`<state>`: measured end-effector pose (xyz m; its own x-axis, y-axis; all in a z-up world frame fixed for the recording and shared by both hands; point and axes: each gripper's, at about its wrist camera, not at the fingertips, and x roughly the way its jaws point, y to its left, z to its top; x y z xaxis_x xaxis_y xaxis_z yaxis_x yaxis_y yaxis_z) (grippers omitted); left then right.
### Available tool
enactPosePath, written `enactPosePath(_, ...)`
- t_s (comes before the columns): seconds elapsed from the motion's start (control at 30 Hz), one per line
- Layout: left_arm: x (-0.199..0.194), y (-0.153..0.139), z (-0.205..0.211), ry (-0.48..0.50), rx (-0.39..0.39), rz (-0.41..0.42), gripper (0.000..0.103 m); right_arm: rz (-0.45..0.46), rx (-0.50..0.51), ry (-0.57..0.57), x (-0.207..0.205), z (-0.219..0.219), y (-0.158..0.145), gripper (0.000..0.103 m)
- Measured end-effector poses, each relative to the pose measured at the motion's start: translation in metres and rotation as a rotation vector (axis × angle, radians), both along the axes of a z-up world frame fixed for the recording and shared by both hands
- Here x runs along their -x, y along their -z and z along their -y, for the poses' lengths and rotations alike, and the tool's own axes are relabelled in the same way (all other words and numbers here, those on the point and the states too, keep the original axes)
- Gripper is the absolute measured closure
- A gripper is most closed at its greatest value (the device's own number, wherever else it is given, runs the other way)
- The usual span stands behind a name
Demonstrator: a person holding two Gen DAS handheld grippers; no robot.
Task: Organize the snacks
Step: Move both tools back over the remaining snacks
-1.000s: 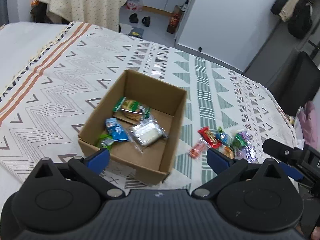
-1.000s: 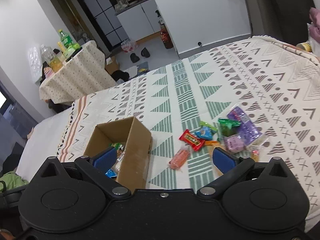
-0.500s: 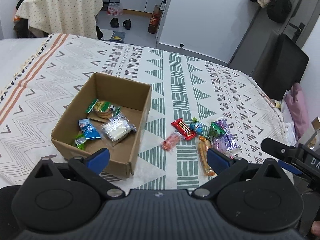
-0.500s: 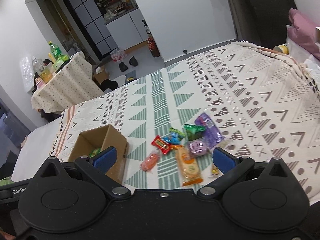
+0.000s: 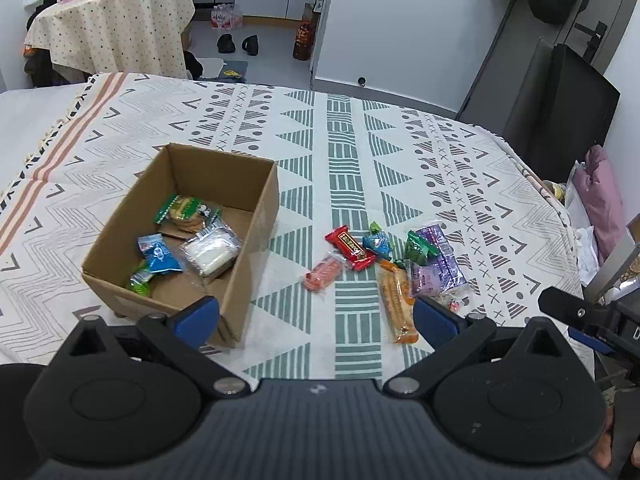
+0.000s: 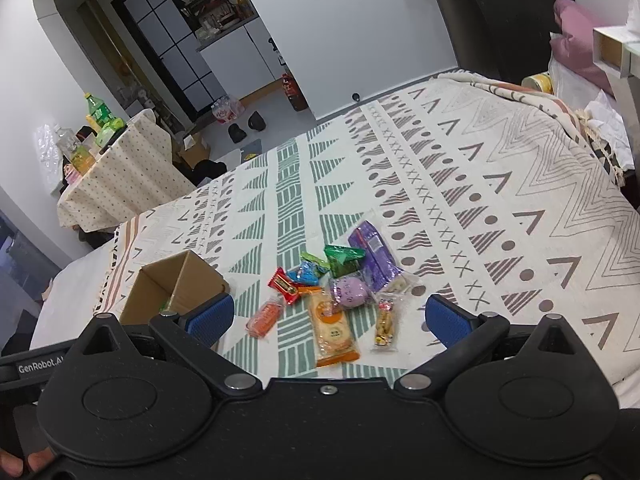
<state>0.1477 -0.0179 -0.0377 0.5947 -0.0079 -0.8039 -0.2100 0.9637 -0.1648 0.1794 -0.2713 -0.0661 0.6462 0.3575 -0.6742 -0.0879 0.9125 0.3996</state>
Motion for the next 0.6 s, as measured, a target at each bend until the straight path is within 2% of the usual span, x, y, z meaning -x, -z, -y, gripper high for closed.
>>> enactPosePath(0.23,-0.012,0.012,0.014,0.018,0.039,0.001,0.001,-0.034,-0.006,0.026,-0.007,0.018,0.019,0.0)
enactPosePath(0.4,-0.024,0.025,0.029,0.038,0.041,0.003,0.003,-0.057,-0.066,0.053,-0.015,0.027,0.034,0.001)
enactPosePath(0.6,-0.043,0.045,0.041,0.057,0.054,-0.019,0.004,-0.105,-0.064,0.064,-0.028,0.023,0.054,0.008)
